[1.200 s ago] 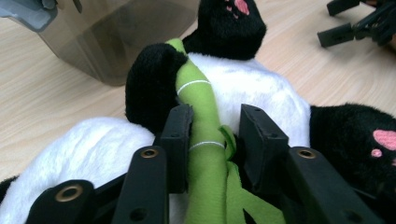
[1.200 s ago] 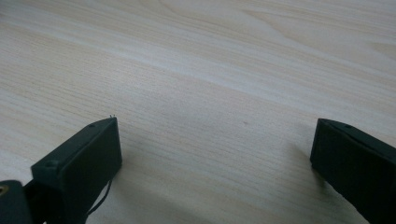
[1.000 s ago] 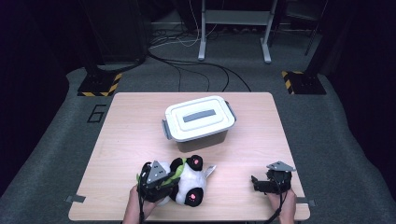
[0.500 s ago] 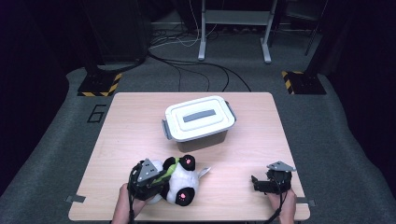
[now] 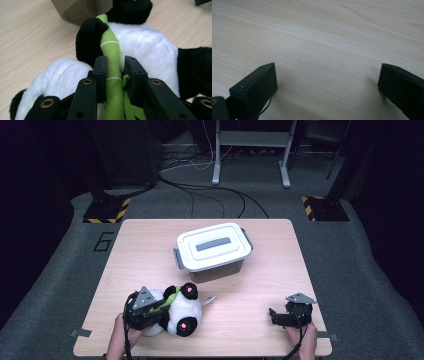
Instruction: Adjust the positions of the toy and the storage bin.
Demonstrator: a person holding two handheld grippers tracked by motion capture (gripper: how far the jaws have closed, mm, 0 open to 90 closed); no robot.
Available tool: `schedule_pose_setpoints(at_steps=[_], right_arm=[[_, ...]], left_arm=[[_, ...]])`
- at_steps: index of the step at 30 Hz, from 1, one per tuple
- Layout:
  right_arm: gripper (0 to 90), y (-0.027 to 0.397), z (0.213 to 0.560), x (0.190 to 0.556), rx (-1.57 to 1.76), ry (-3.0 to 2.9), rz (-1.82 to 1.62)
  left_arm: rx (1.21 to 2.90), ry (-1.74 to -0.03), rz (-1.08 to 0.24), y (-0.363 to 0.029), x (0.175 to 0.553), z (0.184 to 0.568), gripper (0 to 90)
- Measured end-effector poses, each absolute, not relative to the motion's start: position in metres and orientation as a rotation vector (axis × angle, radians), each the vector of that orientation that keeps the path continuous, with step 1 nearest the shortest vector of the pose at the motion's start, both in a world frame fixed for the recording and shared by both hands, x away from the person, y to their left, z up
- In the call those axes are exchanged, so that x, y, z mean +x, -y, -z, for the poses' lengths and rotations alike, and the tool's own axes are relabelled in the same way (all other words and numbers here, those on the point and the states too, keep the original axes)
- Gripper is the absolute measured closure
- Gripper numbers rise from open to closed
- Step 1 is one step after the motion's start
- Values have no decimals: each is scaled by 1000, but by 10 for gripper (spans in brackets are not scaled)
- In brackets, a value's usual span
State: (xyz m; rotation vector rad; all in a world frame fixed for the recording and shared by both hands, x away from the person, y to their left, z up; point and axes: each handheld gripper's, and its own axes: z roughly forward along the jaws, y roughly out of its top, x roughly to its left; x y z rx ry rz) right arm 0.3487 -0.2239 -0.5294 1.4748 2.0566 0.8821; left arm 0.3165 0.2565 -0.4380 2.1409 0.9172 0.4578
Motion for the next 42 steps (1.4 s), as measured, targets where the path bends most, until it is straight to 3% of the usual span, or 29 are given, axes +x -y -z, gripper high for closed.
schedule_pose_setpoints(at_steps=[42], right_arm=[[11, 224, 529, 349, 1470, -2060, -878]], left_arm=[[2118, -999, -540, -302, 340, 440, 694]])
